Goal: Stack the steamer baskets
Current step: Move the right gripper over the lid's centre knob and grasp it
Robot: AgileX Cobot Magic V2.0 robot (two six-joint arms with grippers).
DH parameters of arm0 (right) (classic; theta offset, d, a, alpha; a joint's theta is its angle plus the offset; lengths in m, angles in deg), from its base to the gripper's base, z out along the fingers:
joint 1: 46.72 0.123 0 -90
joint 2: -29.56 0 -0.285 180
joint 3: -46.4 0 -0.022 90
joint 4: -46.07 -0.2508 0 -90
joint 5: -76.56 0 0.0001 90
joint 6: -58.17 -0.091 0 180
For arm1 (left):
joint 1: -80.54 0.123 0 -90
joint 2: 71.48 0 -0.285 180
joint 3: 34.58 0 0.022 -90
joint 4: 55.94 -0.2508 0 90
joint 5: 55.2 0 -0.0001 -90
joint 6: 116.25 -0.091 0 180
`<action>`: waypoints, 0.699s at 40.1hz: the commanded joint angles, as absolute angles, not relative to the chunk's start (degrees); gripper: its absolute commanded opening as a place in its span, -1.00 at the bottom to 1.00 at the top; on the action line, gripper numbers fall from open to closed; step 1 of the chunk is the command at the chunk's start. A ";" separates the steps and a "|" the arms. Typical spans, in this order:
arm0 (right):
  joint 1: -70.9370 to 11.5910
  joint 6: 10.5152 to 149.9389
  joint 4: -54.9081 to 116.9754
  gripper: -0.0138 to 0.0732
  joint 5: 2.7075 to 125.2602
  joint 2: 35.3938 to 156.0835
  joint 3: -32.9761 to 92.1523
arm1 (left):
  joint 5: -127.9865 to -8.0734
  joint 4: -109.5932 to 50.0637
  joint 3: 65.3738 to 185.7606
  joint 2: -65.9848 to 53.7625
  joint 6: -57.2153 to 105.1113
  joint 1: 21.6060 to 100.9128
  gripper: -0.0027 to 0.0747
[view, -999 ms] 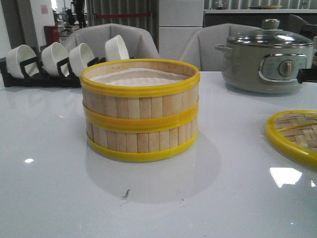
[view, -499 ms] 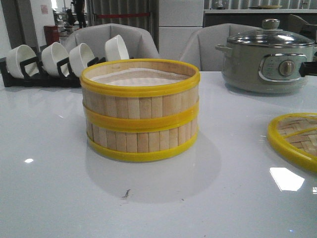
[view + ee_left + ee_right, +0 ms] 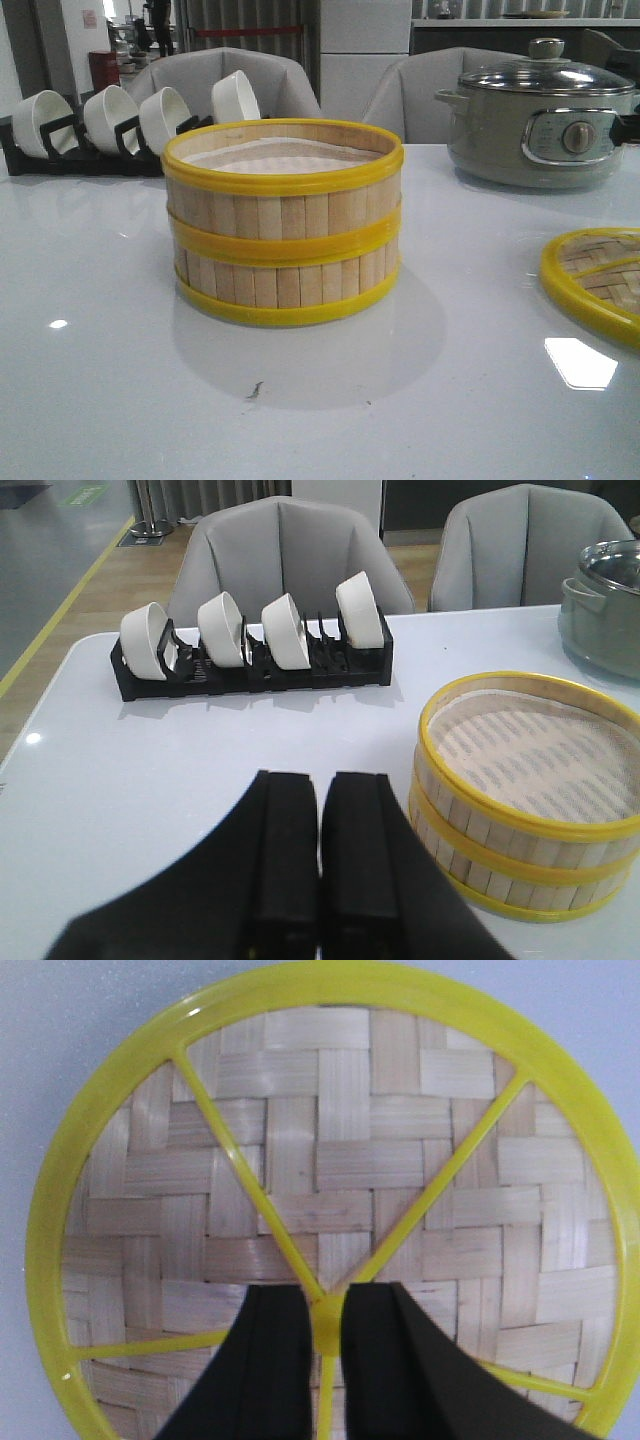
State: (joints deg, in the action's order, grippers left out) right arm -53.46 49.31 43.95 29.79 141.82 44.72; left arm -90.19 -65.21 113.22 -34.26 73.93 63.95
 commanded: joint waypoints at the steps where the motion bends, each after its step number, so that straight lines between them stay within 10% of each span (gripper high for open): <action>1: -53.07 49.80 44.09 -0.04 30.65 138.39 45.98 | -85.07 -65.59 114.76 -33.92 74.31 63.86 -0.69; 28: -52.90 49.80 45.65 -0.04 29.16 138.39 45.93 | -85.07 -65.59 114.76 -33.92 74.31 63.86 -0.69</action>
State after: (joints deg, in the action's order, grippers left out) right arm -52.94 49.31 44.17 28.50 141.82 44.72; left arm -90.19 -65.21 113.22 -34.26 73.96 63.95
